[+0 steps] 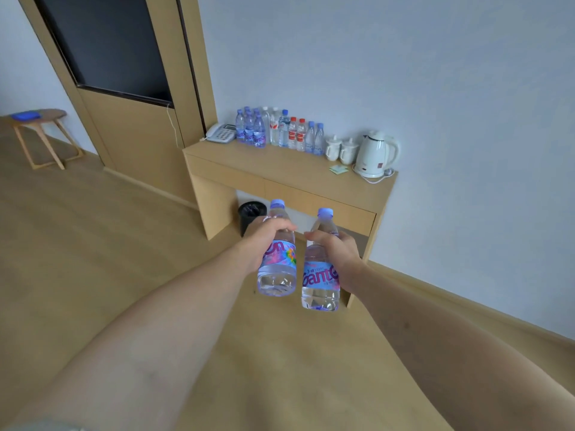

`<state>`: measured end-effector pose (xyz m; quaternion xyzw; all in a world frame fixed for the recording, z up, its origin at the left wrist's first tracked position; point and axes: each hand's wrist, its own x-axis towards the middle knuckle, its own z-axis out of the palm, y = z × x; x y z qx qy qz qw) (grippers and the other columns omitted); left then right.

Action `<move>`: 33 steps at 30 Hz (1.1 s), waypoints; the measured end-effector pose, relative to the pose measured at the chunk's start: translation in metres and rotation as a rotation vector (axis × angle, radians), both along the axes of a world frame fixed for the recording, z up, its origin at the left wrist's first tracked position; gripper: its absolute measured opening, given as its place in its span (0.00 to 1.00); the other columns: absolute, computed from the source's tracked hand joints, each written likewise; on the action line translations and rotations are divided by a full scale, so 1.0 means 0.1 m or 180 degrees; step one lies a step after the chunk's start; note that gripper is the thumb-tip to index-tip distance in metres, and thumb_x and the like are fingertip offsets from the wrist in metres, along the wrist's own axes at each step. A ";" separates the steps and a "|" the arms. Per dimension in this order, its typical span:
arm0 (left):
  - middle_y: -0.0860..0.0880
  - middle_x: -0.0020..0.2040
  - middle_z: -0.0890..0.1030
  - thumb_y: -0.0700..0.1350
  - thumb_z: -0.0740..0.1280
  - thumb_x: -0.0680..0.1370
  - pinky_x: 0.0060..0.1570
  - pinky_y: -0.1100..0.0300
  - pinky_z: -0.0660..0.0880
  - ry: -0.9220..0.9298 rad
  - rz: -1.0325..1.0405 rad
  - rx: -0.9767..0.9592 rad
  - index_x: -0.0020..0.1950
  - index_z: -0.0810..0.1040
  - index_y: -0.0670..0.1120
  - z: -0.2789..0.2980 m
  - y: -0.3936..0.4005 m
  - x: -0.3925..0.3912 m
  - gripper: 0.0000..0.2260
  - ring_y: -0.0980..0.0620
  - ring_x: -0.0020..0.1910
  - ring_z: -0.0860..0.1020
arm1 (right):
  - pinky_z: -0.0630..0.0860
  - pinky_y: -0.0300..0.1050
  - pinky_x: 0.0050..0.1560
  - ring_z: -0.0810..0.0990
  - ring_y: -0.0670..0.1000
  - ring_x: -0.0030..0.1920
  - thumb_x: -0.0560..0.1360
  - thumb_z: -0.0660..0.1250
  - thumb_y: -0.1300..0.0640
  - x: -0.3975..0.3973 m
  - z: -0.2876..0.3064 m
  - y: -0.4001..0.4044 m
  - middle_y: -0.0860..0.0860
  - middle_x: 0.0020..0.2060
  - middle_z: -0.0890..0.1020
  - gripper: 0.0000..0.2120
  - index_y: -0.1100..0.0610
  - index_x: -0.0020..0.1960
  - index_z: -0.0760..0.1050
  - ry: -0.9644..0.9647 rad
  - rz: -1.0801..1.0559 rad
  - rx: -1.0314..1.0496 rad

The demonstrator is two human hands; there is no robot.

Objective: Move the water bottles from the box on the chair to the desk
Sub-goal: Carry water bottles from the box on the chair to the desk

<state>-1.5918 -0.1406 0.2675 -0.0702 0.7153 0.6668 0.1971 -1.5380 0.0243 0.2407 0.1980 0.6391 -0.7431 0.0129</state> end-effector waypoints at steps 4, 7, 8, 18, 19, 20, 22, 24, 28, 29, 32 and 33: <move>0.38 0.46 0.84 0.43 0.77 0.71 0.47 0.46 0.83 -0.0033 -0.0026 -0.0024 0.52 0.79 0.41 -0.10 -0.06 -0.70 0.14 0.38 0.41 0.84 | 0.80 0.44 0.28 0.87 0.56 0.33 0.65 0.80 0.51 -0.75 -0.09 -0.04 0.54 0.34 0.87 0.23 0.56 0.54 0.76 -0.0035 0.0005 0.0044; 0.40 0.44 0.83 0.44 0.78 0.71 0.43 0.50 0.82 -0.0045 0.0045 0.0048 0.51 0.78 0.42 -0.17 -0.08 -1.34 0.14 0.40 0.38 0.82 | 0.79 0.45 0.28 0.86 0.55 0.31 0.64 0.80 0.52 -1.41 -0.18 -0.04 0.54 0.32 0.86 0.23 0.58 0.53 0.77 -0.0001 0.0039 -0.0006; 0.40 0.44 0.83 0.45 0.78 0.71 0.44 0.49 0.82 -0.0065 0.0048 0.0076 0.51 0.77 0.42 -0.20 -0.09 -1.56 0.15 0.40 0.38 0.82 | 0.79 0.45 0.28 0.86 0.55 0.30 0.64 0.80 0.53 -1.65 -0.21 -0.04 0.53 0.32 0.86 0.22 0.59 0.53 0.77 0.0020 0.0041 -0.0030; 0.42 0.38 0.83 0.52 0.74 0.76 0.38 0.54 0.80 -0.0136 0.0526 0.0337 0.46 0.78 0.41 -0.15 -0.02 -3.85 0.14 0.43 0.32 0.82 | 0.80 0.49 0.31 0.85 0.57 0.31 0.61 0.81 0.53 -3.98 -0.11 0.06 0.55 0.32 0.85 0.28 0.59 0.56 0.74 -0.0016 0.0307 -0.0313; 0.42 0.37 0.83 0.54 0.74 0.77 0.38 0.54 0.81 -0.0153 0.0597 0.0387 0.46 0.79 0.41 -0.15 0.00 -4.05 0.16 0.43 0.32 0.82 | 0.80 0.49 0.32 0.85 0.57 0.31 0.61 0.81 0.53 -4.19 -0.10 0.08 0.56 0.32 0.85 0.27 0.59 0.55 0.75 -0.0025 0.0320 -0.0311; 0.42 0.37 0.84 0.56 0.74 0.76 0.39 0.53 0.81 -0.0189 0.0636 0.0425 0.47 0.79 0.41 -0.16 0.01 -4.22 0.18 0.43 0.33 0.82 | 0.81 0.49 0.32 0.85 0.57 0.31 0.62 0.80 0.54 -4.38 -0.09 0.09 0.56 0.32 0.85 0.25 0.59 0.55 0.76 -0.0033 0.0334 -0.0302; 0.41 0.39 0.84 0.58 0.75 0.75 0.43 0.51 0.82 -0.0270 0.0632 0.0417 0.48 0.78 0.42 -0.21 0.02 -4.55 0.20 0.42 0.35 0.83 | 0.81 0.49 0.32 0.85 0.57 0.31 0.63 0.80 0.54 -4.73 -0.10 0.12 0.56 0.33 0.86 0.23 0.60 0.54 0.78 -0.0053 0.0359 -0.0286; 0.42 0.39 0.84 0.59 0.75 0.75 0.42 0.52 0.82 -0.0302 0.0581 0.0347 0.48 0.79 0.42 -0.26 0.04 -4.88 0.20 0.43 0.34 0.83 | 0.81 0.48 0.32 0.84 0.57 0.30 0.64 0.80 0.54 -5.06 -0.13 0.13 0.57 0.34 0.86 0.22 0.60 0.54 0.78 -0.0098 0.0351 -0.0296; 0.40 0.42 0.83 0.59 0.75 0.75 0.47 0.47 0.80 -0.0287 0.0497 0.0284 0.51 0.78 0.41 -0.35 0.10 -5.56 0.21 0.41 0.37 0.82 | 0.81 0.49 0.32 0.84 0.56 0.30 0.64 0.81 0.55 -5.70 -0.22 0.16 0.56 0.33 0.86 0.23 0.60 0.54 0.77 -0.0150 0.0271 -0.0317; 0.40 0.43 0.83 0.59 0.75 0.75 0.49 0.46 0.80 -0.0259 0.0447 0.0238 0.51 0.78 0.42 -0.37 0.12 -5.75 0.21 0.41 0.38 0.82 | 0.81 0.50 0.32 0.84 0.56 0.30 0.64 0.81 0.55 -5.87 -0.25 0.17 0.56 0.33 0.86 0.22 0.59 0.54 0.77 -0.0155 0.0245 -0.0305; 0.40 0.43 0.84 0.58 0.74 0.76 0.52 0.43 0.81 -0.0199 0.0317 0.0157 0.53 0.79 0.42 -0.44 0.17 -6.33 0.20 0.40 0.40 0.82 | 0.81 0.49 0.33 0.85 0.56 0.32 0.65 0.80 0.55 -6.39 -0.33 0.20 0.56 0.34 0.86 0.22 0.59 0.54 0.77 -0.0139 0.0149 -0.0303; 0.40 0.44 0.84 0.57 0.74 0.76 0.53 0.43 0.81 -0.0181 0.0277 0.0129 0.54 0.79 0.42 -0.47 0.19 -6.54 0.20 0.40 0.40 0.82 | 0.81 0.49 0.33 0.86 0.56 0.33 0.65 0.80 0.55 -6.56 -0.35 0.21 0.56 0.35 0.87 0.22 0.59 0.54 0.77 -0.0135 0.0116 -0.0278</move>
